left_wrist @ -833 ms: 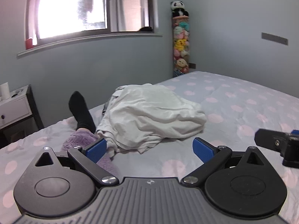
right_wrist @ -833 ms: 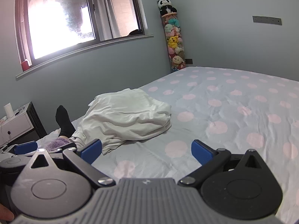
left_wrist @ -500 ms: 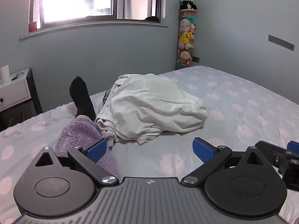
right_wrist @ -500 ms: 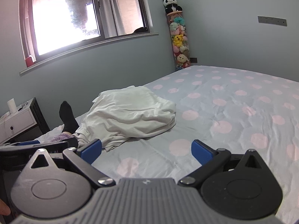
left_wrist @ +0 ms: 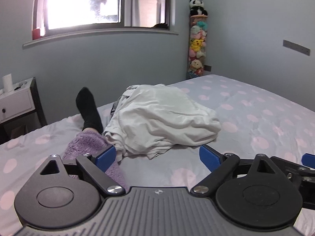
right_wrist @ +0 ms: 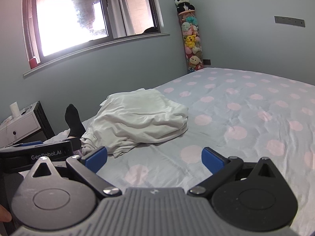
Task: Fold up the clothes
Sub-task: 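Move both grippers toward the crumpled white shirt on the bed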
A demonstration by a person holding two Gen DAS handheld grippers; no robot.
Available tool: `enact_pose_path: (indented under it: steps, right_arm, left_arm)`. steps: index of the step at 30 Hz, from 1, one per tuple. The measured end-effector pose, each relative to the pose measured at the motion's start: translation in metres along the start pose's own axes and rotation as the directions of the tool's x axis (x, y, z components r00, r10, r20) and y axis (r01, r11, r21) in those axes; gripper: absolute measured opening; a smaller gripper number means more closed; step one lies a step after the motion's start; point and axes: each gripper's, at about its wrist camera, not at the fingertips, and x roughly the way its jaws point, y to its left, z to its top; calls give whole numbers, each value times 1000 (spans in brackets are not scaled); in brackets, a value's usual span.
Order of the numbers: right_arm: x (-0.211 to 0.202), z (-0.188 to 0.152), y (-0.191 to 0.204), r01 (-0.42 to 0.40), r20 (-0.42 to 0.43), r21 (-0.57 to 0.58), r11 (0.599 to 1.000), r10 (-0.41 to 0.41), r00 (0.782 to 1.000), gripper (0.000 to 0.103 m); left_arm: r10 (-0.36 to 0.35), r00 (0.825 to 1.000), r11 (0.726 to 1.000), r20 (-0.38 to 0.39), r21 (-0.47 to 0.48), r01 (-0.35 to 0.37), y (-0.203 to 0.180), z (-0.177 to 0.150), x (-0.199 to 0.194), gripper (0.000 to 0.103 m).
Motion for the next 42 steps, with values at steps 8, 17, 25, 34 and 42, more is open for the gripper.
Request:
enact_pose_path:
  steps: [8, 17, 25, 34, 42]
  right_arm:
    - [2, -2, 1, 5, 1, -2, 1000, -5, 1000, 102]
    - [-1, -4, -2, 19, 46, -1, 1000, -18, 999, 102]
    - [0, -3, -3, 24, 33, 2, 1000, -24, 999, 102]
    - [3, -5, -4, 28, 21, 6, 1000, -28, 999, 102]
    - [4, -8, -4, 30, 8, -5, 1000, -30, 1000, 102]
  left_arm:
    - [-54, 998, 999, 12, -2, 54, 0, -1, -1, 66]
    - [-110, 993, 993, 48, 44, 108, -3, -5, -5, 62]
    - [-126, 991, 990, 53, 68, 123, -7, -7, -5, 62]
    - [-127, 991, 988, 50, 91, 122, -9, -7, -6, 64]
    - [-130, 990, 988, 54, 93, 124, -10, -8, -4, 67]
